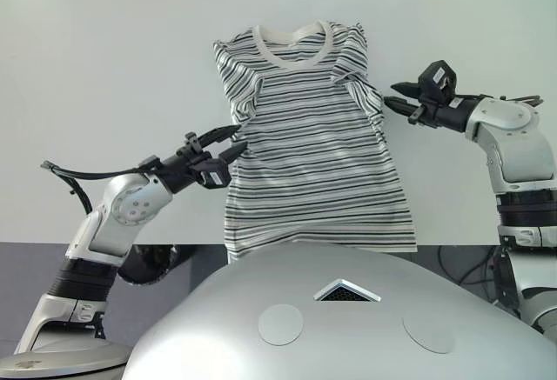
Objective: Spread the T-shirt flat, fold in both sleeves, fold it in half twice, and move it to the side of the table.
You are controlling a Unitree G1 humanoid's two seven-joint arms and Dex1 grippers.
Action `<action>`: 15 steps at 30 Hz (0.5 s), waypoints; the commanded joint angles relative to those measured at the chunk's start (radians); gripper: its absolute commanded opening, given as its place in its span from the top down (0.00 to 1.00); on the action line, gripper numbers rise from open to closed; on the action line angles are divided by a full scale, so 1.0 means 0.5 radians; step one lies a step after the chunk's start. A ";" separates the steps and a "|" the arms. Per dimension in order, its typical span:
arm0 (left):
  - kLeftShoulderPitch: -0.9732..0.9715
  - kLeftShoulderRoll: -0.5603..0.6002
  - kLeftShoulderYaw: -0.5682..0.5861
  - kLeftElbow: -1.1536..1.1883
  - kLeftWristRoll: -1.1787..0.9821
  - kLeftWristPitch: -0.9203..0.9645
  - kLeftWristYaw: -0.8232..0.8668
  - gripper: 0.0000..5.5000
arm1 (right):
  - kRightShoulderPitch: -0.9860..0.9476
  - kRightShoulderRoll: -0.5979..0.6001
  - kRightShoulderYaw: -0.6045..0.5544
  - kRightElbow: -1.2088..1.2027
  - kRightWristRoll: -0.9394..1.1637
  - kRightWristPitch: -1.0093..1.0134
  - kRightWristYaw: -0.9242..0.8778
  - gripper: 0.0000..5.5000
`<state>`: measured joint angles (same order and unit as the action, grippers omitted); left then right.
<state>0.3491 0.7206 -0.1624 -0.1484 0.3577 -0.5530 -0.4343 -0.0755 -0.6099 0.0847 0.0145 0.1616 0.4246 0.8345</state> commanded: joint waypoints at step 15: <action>0.019 0.048 0.031 -0.002 0.003 -0.003 -0.056 0.67 | 0.169 -0.009 0.238 -0.387 -0.154 -0.020 -0.097 0.71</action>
<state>0.3603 0.7276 -0.1539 -0.1484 0.3583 -0.5531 -0.4518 -0.0071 -0.6068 0.1943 -0.1415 0.1070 0.4242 0.7941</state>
